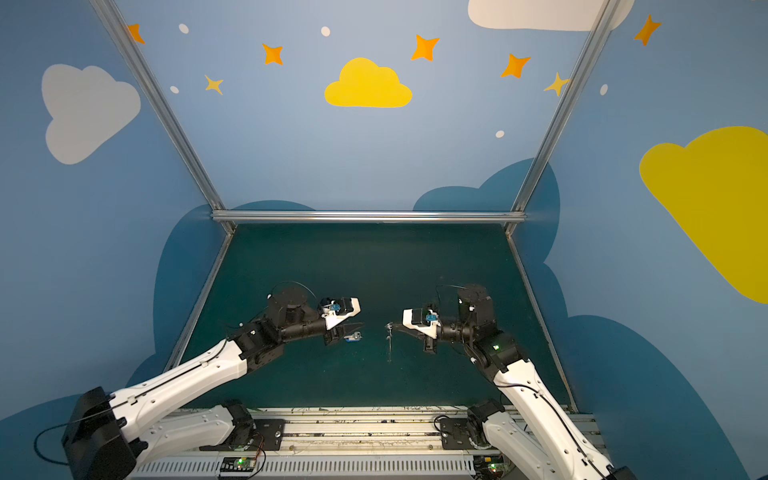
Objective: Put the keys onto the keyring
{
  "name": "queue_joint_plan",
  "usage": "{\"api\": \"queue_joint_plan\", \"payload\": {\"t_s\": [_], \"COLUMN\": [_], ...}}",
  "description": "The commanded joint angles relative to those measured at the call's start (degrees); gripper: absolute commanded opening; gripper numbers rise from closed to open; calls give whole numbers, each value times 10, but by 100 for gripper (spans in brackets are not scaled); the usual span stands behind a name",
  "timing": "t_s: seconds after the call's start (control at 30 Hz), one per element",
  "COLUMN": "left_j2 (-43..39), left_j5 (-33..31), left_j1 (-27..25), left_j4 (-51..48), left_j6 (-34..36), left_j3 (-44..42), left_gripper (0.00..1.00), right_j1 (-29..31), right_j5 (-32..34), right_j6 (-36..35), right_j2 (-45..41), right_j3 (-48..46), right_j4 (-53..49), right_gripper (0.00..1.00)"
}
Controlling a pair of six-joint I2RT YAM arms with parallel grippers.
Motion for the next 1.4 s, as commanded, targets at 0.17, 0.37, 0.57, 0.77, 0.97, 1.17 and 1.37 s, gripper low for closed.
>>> {"api": "queue_joint_plan", "payload": {"t_s": [0.17,0.37,0.57,0.77,0.97,1.17,1.37], "left_j2": [41,43,54,70,80,89,93], "left_j5": [80,127,132,141,142,144,147], "left_j1": [-10,-15,-22,-27,-30,-33,-35], "left_j4": [24,-5,-6,-12,-17,-13,-14], "left_j6": [-1,10,10,14,20,21,24], "left_j3": [45,59,72,86,94,104,112], "left_gripper": [43,41,39,33,30,25,20], "right_j1": [2,3,5,7,8,9,10], "right_j5": [-25,-24,-27,-25,-25,-24,-21], "right_j6": [24,27,28,28,29,28,27], "right_j2": [-1,-1,3,2,-1,-2,-2], "right_j3": [19,18,17,16,13,10,8], "right_j4": [22,27,30,31,32,32,32], "right_gripper": [0,0,0,0,0,0,0]}}
